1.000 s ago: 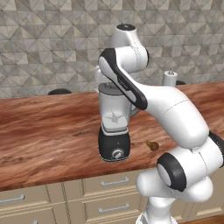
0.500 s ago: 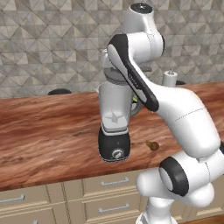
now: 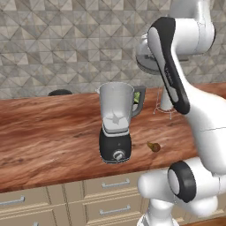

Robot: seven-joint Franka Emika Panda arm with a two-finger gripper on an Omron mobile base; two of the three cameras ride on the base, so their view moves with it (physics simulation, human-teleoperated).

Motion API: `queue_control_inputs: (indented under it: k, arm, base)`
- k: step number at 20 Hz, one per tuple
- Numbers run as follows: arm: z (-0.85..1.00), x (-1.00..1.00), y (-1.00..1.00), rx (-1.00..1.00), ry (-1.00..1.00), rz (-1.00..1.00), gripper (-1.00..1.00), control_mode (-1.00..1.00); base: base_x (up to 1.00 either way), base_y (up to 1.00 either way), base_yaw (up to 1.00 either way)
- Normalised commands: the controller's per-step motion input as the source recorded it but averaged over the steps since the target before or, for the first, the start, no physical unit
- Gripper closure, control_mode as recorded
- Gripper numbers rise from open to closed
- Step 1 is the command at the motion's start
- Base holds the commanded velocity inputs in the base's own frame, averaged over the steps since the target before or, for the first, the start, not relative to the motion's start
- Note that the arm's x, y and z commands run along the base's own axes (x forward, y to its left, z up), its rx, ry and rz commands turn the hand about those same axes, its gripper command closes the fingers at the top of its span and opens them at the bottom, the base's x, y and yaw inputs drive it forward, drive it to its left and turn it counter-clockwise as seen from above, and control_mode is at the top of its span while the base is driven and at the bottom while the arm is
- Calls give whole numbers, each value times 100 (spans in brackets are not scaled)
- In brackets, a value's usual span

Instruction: Open the blender lid, put the pear in the blender, close the lid, and start the blender.

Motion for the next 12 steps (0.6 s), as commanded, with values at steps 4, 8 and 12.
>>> queue_control_inputs:
  k: [4,8,12]
  arm:
    - [-29,-14,-100,8,2,-8,100,-100]
    - [-89,-5,-100,1,5,-10,100,-100]
    - [-100,-3,-100,0,6,-11,100,-100]
  base:
    - [0,0,0]
    - [0,0,0]
    - [0,0,0]
